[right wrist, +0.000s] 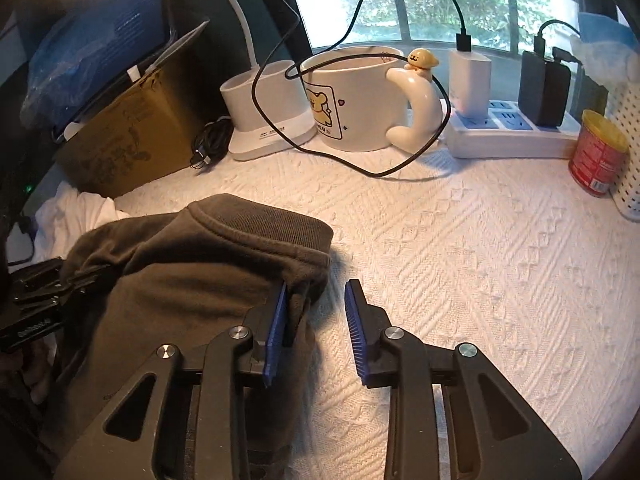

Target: Fold small clothes

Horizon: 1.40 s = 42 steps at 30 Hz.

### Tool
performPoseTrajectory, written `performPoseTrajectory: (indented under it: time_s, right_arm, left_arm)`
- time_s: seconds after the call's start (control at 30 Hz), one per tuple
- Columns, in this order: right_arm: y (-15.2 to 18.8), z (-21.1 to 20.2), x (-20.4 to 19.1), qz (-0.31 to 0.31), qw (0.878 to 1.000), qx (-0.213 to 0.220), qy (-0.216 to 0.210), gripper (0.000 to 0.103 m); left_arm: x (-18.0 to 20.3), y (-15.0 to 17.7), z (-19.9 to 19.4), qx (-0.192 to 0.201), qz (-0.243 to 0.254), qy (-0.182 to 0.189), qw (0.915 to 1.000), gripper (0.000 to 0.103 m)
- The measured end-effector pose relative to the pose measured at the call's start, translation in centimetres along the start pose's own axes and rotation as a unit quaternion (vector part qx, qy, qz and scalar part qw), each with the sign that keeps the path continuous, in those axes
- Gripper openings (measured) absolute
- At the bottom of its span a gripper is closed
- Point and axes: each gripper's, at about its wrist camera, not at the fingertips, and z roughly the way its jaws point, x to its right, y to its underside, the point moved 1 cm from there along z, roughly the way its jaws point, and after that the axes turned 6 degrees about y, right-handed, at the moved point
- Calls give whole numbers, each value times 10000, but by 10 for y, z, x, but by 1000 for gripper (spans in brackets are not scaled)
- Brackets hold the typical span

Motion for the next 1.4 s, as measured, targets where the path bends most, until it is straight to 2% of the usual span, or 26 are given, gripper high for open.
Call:
performPoseTrajectory:
  time_s: [0.13, 0.23, 0.57, 0.63, 0.7, 1.0, 1.13, 1.2, 1.33, 1.4]
  right_arm:
    - [-1, -6, -2, -4, 10000, 10, 93, 30]
    - [-1, -15, -1, -18, 9996, 109, 260, 31]
    - [11, -53, 1, 16, 9987, 306, 415, 33]
    - [15, -61, 0, 3, 9985, 332, 432, 33]
    - [20, -70, 1, -8, 9982, 371, 461, 33]
    - [48, -111, 7, -10, 9969, 506, 599, 33]
    - [64, -131, 9, -6, 9964, 589, 616, 44]
    - [71, -143, 11, -9, 9962, 613, 622, 46]
    - [85, -167, 15, -18, 9947, 728, 726, 46]
    - [91, -180, 18, 2, 9938, 801, 772, 46]
  left_arm:
    - [0, -2, -16, 177, 28, -220, 9996, 42]
    - [5, -2, -25, 258, 138, -231, 9993, 42]
    - [31, 9, -54, 501, 281, -75, 9983, 42]
    - [37, 11, -57, 518, 295, -72, 9982, 48]
    - [42, 13, -62, 596, 290, -64, 9978, 68]
    - [70, 31, -86, 787, 368, -5, 9962, 81]
    - [89, 40, -100, 899, 426, 22, 9950, 86]
    - [97, 45, -107, 974, 457, 49, 9942, 95]
    - [116, 54, -118, 1049, 555, 66, 9929, 102]
    - [127, 59, -125, 1121, 593, 13, 9919, 102]
